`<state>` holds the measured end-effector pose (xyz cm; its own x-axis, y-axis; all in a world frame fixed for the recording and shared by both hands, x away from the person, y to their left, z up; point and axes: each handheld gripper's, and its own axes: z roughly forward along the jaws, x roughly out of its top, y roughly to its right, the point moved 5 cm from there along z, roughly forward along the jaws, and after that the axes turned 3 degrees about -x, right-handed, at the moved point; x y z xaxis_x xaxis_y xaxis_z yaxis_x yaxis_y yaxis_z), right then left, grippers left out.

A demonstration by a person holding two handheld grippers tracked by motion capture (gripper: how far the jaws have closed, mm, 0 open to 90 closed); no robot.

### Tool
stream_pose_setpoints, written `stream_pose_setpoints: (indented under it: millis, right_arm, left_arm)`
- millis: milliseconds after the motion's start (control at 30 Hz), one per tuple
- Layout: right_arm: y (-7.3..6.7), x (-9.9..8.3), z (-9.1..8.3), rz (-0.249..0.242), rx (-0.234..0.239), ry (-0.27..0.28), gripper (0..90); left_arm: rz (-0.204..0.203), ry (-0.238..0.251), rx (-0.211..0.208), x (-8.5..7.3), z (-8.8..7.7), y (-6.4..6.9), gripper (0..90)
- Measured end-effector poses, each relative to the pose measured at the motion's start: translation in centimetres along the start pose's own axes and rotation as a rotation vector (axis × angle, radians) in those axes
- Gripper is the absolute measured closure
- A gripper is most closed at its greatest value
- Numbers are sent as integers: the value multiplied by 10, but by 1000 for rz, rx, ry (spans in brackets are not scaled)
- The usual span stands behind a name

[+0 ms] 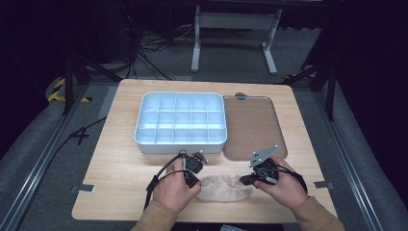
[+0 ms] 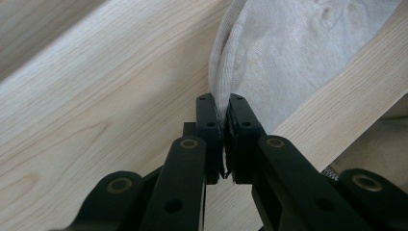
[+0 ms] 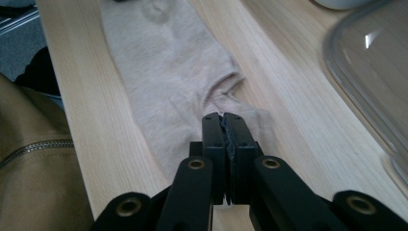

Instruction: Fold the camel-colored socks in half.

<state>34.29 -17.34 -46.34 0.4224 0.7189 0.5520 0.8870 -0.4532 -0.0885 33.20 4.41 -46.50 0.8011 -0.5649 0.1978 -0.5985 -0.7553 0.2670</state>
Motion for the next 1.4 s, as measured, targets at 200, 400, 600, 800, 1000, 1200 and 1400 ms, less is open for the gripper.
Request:
stream_pose_setpoints:
  millis: [200, 400, 600, 800, 1000, 1200, 1400]
  right_arm:
    - [-6, 1, 5, -11, 7, -11, 883]
    - [-4, -3, 12, 2, 9, -35, 879]
    - [-4, -5, 26, 5, 3, -45, 873]
    - [-1, -9, 33, 11, -9, -52, 875]
    - [0, -10, 36, 3, -20, -60, 877]
    - [0, -10, 37, 4, -13, -56, 879]
    - [-1, -9, 38, -6, -18, -45, 880]
  left_arm:
    - [-11, -2, 15, -3, -8, -6, 855]
    - [-27, 1, 40, -5, -12, -16, 855]
    - [-45, -19, 48, -7, -13, -21, 855]
    - [-47, -22, 61, -8, -12, -26, 855]
    - [-45, -9, 66, -7, -14, -27, 853]
    - [-49, 5, 44, -7, -17, -26, 852]
    - [-29, 18, 13, -6, -23, -22, 848]
